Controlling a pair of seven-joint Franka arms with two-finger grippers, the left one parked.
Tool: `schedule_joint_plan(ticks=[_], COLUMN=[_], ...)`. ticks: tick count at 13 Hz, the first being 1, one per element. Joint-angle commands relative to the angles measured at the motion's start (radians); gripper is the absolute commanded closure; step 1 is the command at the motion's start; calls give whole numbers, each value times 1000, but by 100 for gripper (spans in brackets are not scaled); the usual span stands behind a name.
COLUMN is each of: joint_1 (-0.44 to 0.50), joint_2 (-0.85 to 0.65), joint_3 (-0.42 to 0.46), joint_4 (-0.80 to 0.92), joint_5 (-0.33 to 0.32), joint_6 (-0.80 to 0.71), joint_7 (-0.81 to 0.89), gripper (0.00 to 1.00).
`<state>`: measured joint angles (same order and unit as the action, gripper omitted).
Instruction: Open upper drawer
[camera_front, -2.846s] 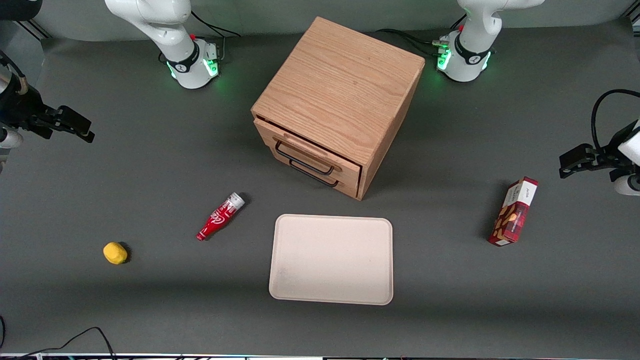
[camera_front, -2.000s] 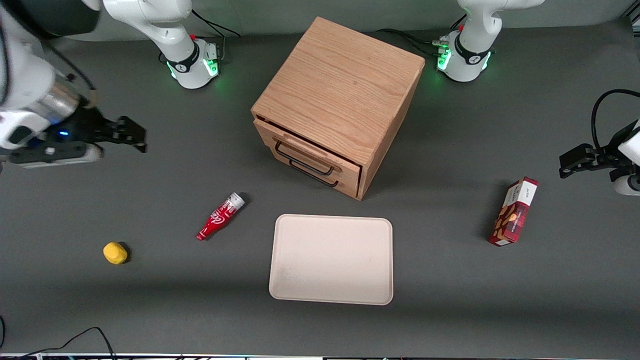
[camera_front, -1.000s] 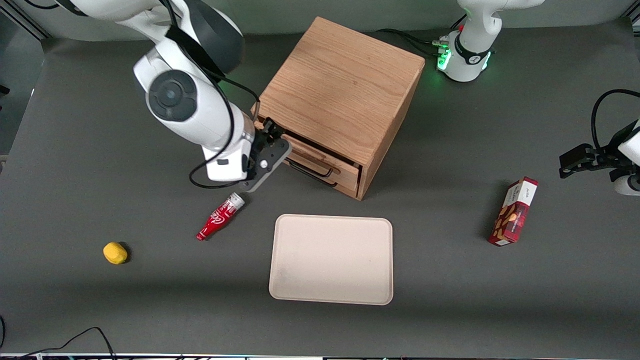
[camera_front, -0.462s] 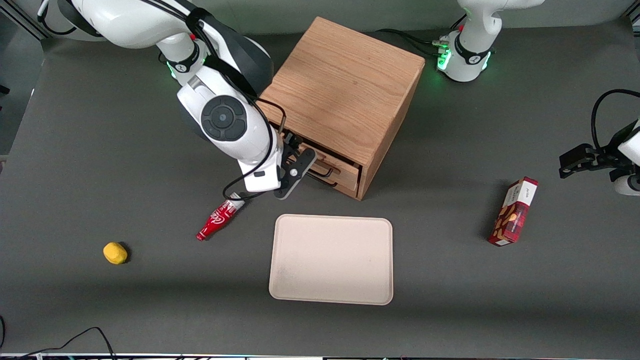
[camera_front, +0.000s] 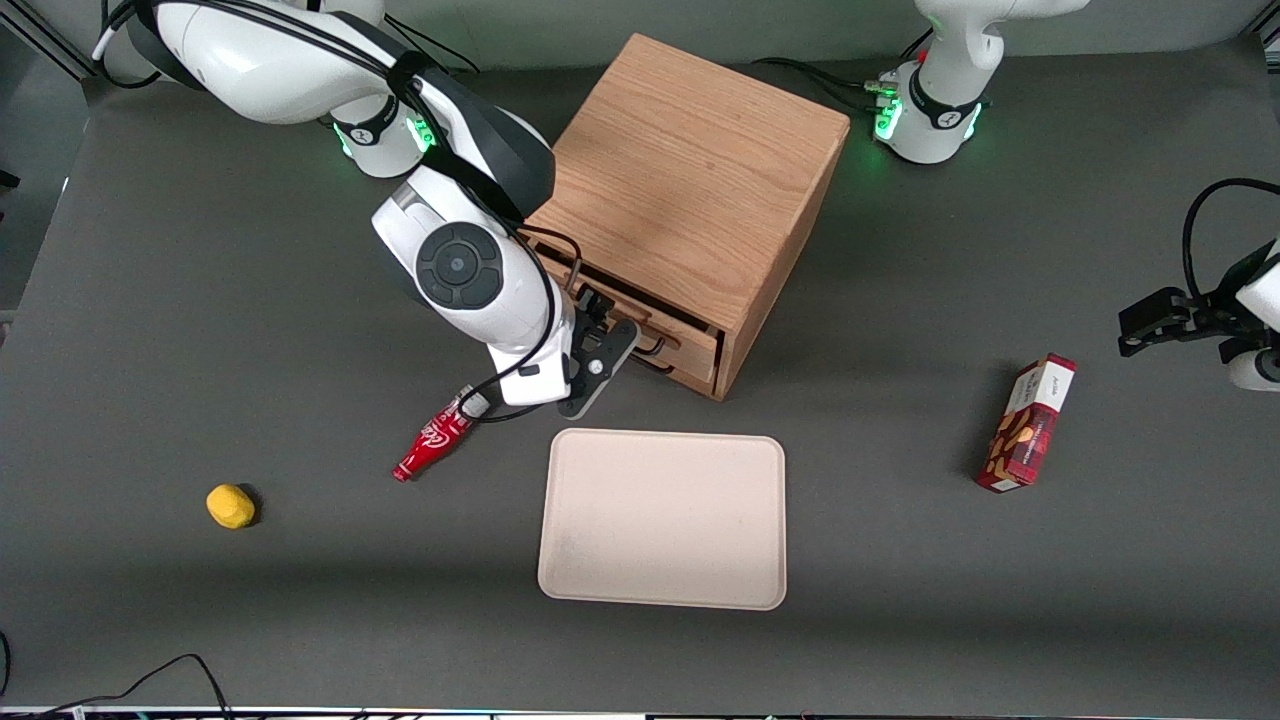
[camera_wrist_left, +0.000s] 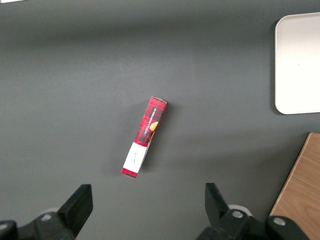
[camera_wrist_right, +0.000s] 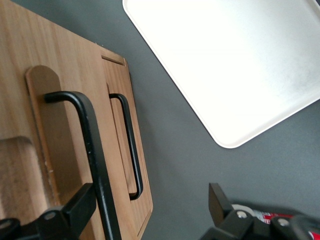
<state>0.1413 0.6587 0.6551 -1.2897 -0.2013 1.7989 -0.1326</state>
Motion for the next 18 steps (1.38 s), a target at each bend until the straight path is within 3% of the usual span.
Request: schedule_joint_plan(ticks=[1, 7, 13, 18], joint_1=[4, -12, -14, -14], joint_2=[44, 53, 53, 53], joint_3=[8, -14, -127, -201], joint_4=[32, 44, 118, 133], joint_5=[-47, -75, -69, -67], joint_6=[16, 25, 33, 102], joint_7=[-16, -108, -182, -367], gripper=[0, 0, 0, 0])
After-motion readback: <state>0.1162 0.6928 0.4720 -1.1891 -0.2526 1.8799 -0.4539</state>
